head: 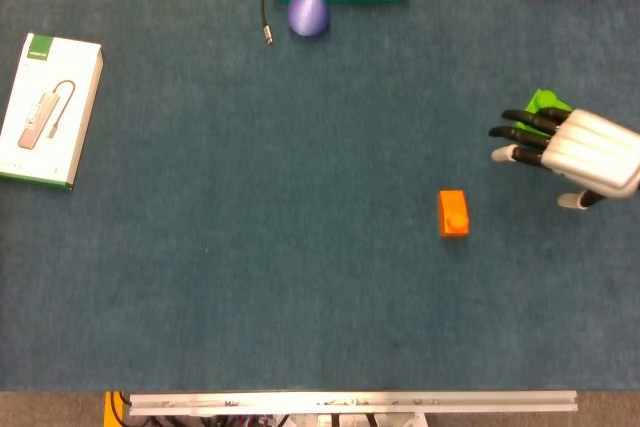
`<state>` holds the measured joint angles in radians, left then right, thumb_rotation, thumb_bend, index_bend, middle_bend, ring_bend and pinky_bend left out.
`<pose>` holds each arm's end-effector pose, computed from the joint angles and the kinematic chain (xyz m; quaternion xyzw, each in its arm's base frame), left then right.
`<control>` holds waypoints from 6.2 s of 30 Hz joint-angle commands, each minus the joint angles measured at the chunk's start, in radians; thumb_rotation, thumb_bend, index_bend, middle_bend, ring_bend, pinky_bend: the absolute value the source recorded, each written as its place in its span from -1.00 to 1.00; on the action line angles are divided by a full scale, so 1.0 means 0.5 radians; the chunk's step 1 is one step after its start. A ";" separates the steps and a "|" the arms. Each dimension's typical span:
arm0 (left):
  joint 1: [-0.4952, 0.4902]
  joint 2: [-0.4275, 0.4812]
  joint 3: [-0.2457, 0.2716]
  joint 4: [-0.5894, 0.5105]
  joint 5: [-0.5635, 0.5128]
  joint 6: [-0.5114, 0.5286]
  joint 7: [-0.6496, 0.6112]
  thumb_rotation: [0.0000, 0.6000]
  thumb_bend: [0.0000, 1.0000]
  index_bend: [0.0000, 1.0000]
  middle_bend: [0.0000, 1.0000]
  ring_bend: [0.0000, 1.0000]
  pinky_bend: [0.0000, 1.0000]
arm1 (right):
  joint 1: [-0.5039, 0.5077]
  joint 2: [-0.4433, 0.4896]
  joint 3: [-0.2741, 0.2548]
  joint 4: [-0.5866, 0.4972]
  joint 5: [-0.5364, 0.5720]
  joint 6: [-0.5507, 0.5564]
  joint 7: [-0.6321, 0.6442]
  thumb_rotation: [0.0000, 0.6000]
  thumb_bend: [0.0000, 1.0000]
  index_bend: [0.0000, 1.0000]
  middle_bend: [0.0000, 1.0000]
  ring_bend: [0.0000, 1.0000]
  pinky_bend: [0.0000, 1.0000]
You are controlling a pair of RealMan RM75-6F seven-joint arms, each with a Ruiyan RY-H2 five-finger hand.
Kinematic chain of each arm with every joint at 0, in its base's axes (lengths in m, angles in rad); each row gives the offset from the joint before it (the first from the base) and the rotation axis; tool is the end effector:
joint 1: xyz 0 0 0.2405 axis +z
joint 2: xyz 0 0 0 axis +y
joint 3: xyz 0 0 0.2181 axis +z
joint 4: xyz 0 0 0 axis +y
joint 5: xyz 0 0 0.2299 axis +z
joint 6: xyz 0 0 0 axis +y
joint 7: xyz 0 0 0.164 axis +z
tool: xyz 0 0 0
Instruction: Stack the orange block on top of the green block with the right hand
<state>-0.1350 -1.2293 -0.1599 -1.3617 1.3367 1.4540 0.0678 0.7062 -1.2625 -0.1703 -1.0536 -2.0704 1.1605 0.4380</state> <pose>-0.3292 0.2404 0.1477 -0.5537 -0.3316 -0.3423 0.6829 -0.2380 -0.3089 0.0362 0.9061 -0.1918 0.2873 0.2443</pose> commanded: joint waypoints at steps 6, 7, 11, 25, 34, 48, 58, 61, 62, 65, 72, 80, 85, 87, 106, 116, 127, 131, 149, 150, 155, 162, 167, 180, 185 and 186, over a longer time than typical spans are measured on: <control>0.011 0.015 -0.017 0.014 -0.046 -0.008 -0.037 1.00 -1.00 -0.90 -0.44 -0.50 0.07 | 0.115 -0.150 -0.061 0.187 -0.067 0.118 0.102 1.00 -0.69 -0.53 -0.77 -0.98 -0.56; 0.012 0.017 -0.019 0.014 -0.052 -0.010 -0.041 1.00 -1.00 -0.90 -0.44 -0.50 0.07 | 0.126 -0.164 -0.071 0.201 -0.077 0.129 0.105 1.00 -0.68 -0.53 -0.78 -0.99 -0.58; 0.015 0.024 -0.025 0.017 -0.072 -0.018 -0.050 1.00 -1.00 -0.90 -0.44 -0.50 0.07 | 0.177 -0.216 -0.116 0.247 -0.113 0.143 0.127 1.00 -0.67 -0.53 -0.85 -1.00 -0.65; 0.033 0.057 -0.039 0.005 -0.107 -0.016 -0.101 1.00 -1.00 -0.90 -0.44 -0.50 0.07 | 0.345 -0.344 -0.215 0.336 -0.148 0.137 0.174 1.00 -0.67 -0.53 -0.91 -1.00 -0.71; 0.042 0.068 -0.045 0.006 -0.120 -0.014 -0.128 1.00 -1.00 -0.90 -0.44 -0.50 0.07 | 0.412 -0.372 -0.272 0.344 -0.154 0.101 0.171 1.00 -0.67 -0.53 -0.91 -1.00 -0.72; 0.047 0.076 -0.050 0.001 -0.130 -0.011 -0.141 1.00 -1.00 -0.90 -0.44 -0.50 0.07 | 0.477 -0.446 -0.312 0.368 -0.109 0.074 0.142 1.00 -0.67 -0.53 -0.91 -1.00 -0.72; 0.060 0.089 -0.051 -0.017 -0.124 0.013 -0.153 1.00 -1.00 -0.90 -0.44 -0.50 0.07 | 0.517 -0.479 -0.351 0.355 -0.093 0.052 0.136 1.00 -0.67 -0.53 -0.91 -1.00 -0.72; 0.064 0.093 -0.052 -0.022 -0.121 0.021 -0.158 1.00 -1.00 -0.90 -0.44 -0.50 0.07 | 0.533 -0.482 -0.360 0.341 -0.086 0.030 0.126 1.00 -0.67 -0.53 -0.91 -1.00 -0.72; 0.066 0.094 -0.052 -0.023 -0.120 0.023 -0.160 1.00 -1.00 -0.90 -0.44 -0.50 0.07 | 0.538 -0.483 -0.363 0.336 -0.085 0.023 0.123 1.00 -0.67 -0.53 -0.91 -1.00 -0.72; 0.069 0.098 -0.053 -0.028 -0.119 0.030 -0.165 1.00 -1.00 -0.90 -0.44 -0.50 0.07 | 0.559 -0.486 -0.371 0.319 -0.081 -0.005 0.112 1.00 -0.66 -0.53 -0.91 -1.00 -0.72; 0.075 0.104 -0.054 -0.031 -0.115 0.039 -0.173 1.00 -1.00 -0.90 -0.44 -0.50 0.07 | 0.603 -0.495 -0.386 0.275 -0.048 -0.111 0.090 1.00 -0.66 -0.53 -0.91 -1.00 -0.72; 0.077 0.107 -0.058 -0.033 -0.121 0.038 -0.182 1.00 -1.00 -0.90 -0.44 -0.50 0.07 | 0.628 -0.494 -0.389 0.247 -0.003 -0.165 0.076 1.00 -0.62 -0.35 -0.91 -1.00 -0.72; 0.077 0.108 -0.059 -0.032 -0.124 0.033 -0.187 1.00 -1.00 -0.90 -0.44 -0.50 0.07 | 0.629 -0.497 -0.392 0.251 0.017 -0.175 0.066 1.00 -0.59 -0.20 -0.89 -1.00 -0.72; 0.077 0.109 -0.059 -0.033 -0.124 0.032 -0.188 1.00 -1.00 -0.90 -0.44 -0.50 0.07 | 0.631 -0.499 -0.394 0.251 0.023 -0.179 0.064 1.00 -0.59 -0.15 -0.89 -1.00 -0.72; 0.090 0.121 -0.054 -0.056 -0.104 0.057 -0.198 1.00 -1.00 -0.90 -0.44 -0.50 0.07 | 0.607 -0.427 -0.359 0.145 0.117 -0.149 -0.024 1.00 -0.59 0.00 -0.86 -1.00 -0.72; 0.091 0.117 -0.045 -0.068 -0.082 0.073 -0.174 1.00 -1.00 -0.90 -0.44 -0.50 0.07 | 0.526 -0.300 -0.270 0.029 0.265 -0.142 -0.163 1.00 -0.58 0.01 -0.86 -1.00 -0.72; 0.091 0.112 -0.039 -0.079 -0.072 0.084 -0.139 1.00 -1.00 -0.90 -0.44 -0.50 0.07 | 0.426 -0.140 -0.140 -0.106 0.477 -0.172 -0.272 1.00 -0.58 0.02 -0.85 -1.00 -0.72; 0.089 0.112 -0.038 -0.080 -0.071 0.080 -0.138 1.00 -1.00 -0.90 -0.44 -0.50 0.07 | 0.380 -0.125 -0.112 -0.108 0.535 -0.190 -0.300 1.00 -0.59 0.02 -0.84 -1.00 -0.72; 0.084 0.112 -0.037 -0.079 -0.076 0.065 -0.139 1.00 -1.00 -0.90 -0.44 -0.50 0.07 | 0.240 -0.130 -0.011 0.040 0.687 -0.251 -0.288 1.00 -0.59 0.02 -0.84 -1.00 -0.72; 0.084 0.112 -0.037 -0.079 -0.077 0.065 -0.137 1.00 -1.00 -0.90 -0.44 -0.50 0.07 | 0.234 -0.132 -0.006 0.050 0.695 -0.255 -0.281 1.00 -0.59 0.02 -0.84 -1.00 -0.72; 0.081 0.110 -0.036 -0.079 -0.079 0.059 -0.131 1.00 -1.00 -0.90 -0.44 -0.50 0.07 | 0.203 -0.142 0.014 0.084 0.742 -0.286 -0.150 1.00 -0.58 0.02 -0.84 -1.00 -0.72; 0.080 0.109 -0.038 -0.076 -0.090 0.049 -0.131 1.00 -1.00 -0.90 -0.44 -0.50 0.07 | 0.199 -0.175 0.012 0.162 0.769 -0.367 0.200 1.00 -0.59 0.02 -0.83 -1.00 -0.72; 0.078 0.108 -0.040 -0.074 -0.100 0.042 -0.131 1.00 -1.00 -0.90 -0.44 -0.50 0.07 | 0.211 -0.208 -0.001 0.250 0.752 -0.406 0.408 1.00 -0.59 0.03 -0.82 -1.00 -0.72; 0.070 0.094 -0.041 -0.058 -0.120 0.025 -0.093 1.00 -1.00 -0.90 -0.44 -0.50 0.07 | 0.258 -0.170 -0.066 0.282 0.600 -0.364 0.461 1.00 -0.59 0.04 -0.80 -1.00 -0.72; 0.062 0.077 -0.050 -0.047 -0.144 0.019 -0.052 1.00 -1.00 -0.90 -0.44 -0.50 0.07 | 0.280 -0.165 -0.123 0.322 0.506 -0.308 0.544 1.00 -0.59 0.04 -0.79 -1.00 -0.72; 0.060 0.074 -0.052 -0.044 -0.149 0.015 -0.046 1.00 -1.00 -0.90 -0.44 -0.50 0.07 | 0.281 -0.168 -0.131 0.338 0.494 -0.296 0.560 1.00 -0.59 0.04 -0.79 -1.00 -0.72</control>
<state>-0.1045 -1.1916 -0.1856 -1.3842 1.2621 1.4622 0.0445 0.8434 -1.3460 -0.2285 -0.8927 -1.8150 1.0045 0.7092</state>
